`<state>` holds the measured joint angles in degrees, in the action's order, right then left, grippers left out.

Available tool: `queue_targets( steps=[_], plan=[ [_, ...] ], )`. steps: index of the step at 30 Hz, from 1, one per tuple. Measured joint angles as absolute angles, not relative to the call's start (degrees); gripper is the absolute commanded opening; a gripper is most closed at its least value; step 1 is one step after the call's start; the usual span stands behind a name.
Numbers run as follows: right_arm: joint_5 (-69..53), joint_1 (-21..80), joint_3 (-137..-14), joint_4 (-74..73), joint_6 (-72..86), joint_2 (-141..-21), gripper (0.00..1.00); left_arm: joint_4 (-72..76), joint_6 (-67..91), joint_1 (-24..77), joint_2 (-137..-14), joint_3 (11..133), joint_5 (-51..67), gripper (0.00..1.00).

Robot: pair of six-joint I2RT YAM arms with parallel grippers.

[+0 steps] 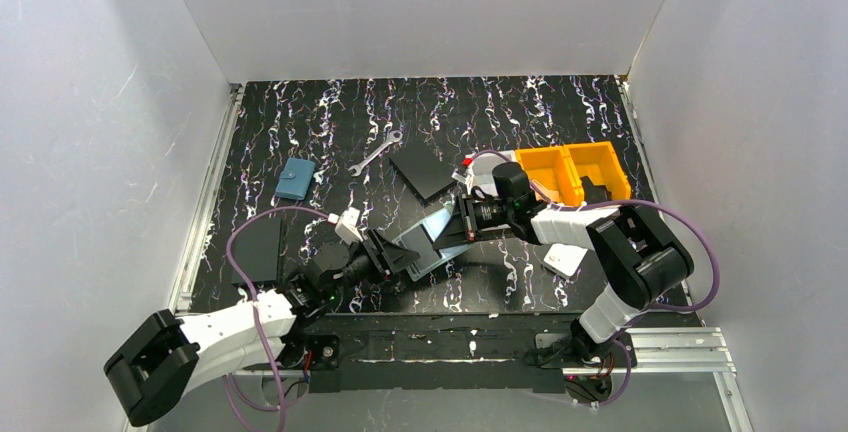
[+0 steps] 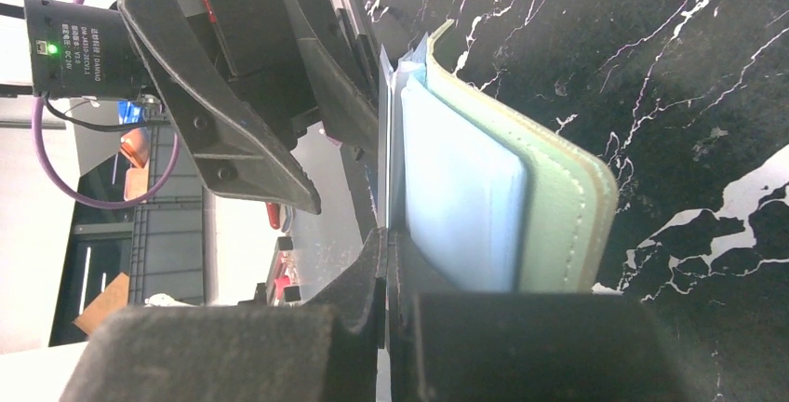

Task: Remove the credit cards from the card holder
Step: Remove the credit card from the card holder.

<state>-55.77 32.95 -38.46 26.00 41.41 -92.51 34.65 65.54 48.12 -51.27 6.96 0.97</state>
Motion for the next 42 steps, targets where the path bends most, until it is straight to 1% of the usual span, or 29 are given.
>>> queue_targets(
  steps=[2,11,14,17,19,21,24,26,27,30,32,34,36,37,42],
  plan=[
    [-55.9,32.9,-38.5,26.0,41.5,-92.5,0.01,34.7,65.6,48.1,-50.9,6.9,0.7,0.49],
    [-56.4,32.9,-38.4,26.3,41.9,-92.4,0.01,34.7,65.0,48.1,-51.7,7.1,1.3,0.39],
    [-56.8,32.9,-38.2,27.2,42.2,-92.0,0.01,35.3,65.0,48.1,-52.3,7.1,1.3,0.31],
    [-57.2,32.9,-37.7,27.4,42.3,-91.3,0.01,36.8,65.0,48.1,-53.0,7.1,1.5,0.26],
    [-57.4,32.9,-37.6,27.6,42.3,-91.2,0.01,37.7,65.1,48.0,-53.3,7.1,1.5,0.25],
    [-57.5,32.9,-37.6,27.6,42.5,-91.1,0.01,38.7,65.1,47.8,-53.7,7.1,1.5,0.17],
    [-57.8,32.9,-37.6,27.6,42.5,-90.8,0.01,40.2,64.8,47.7,-54.4,7.1,1.6,0.00],
    [-57.8,32.6,-37.6,27.5,42.0,-90.3,0.02,41.9,64.5,47.5,-54.8,7.1,2.0,0.00],
    [-57.7,32.3,-37.6,27.2,41.5,-90.1,0.08,43.2,64.2,47.4,-54.8,7.1,2.4,0.00],
    [-57.8,32.0,-37.7,25.2,38.7,-88.6,0.36,47.1,63.2,47.3,-54.9,6.3,3.5,0.00],
    [-58.5,32.1,-37.8,23.2,36.3,-86.7,0.50,50.3,62.3,47.2,-54.9,5.1,4.6,0.00],
    [-60.1,32.0,-37.9,22.2,34.2,-84.6,0.61,53.2,60.9,47.0,-54.9,3.7,5.6,0.00],
    [-61.9,31.7,-38.3,21.5,32.6,-82.7,0.68,54.7,59.6,46.7,-54.9,2.6,6.7,0.00],
    [-62.8,31.4,-38.6,21.2,31.8,-81.6,0.70,55.1,59.0,46.6,-54.9,2.3,7.1,0.00],
    [-66.6,29.6,-40.0,20.6,28.9,-77.6,0.70,59.3,56.3,46.4,-55.0,2.2,10.0,0.00]
  ],
)
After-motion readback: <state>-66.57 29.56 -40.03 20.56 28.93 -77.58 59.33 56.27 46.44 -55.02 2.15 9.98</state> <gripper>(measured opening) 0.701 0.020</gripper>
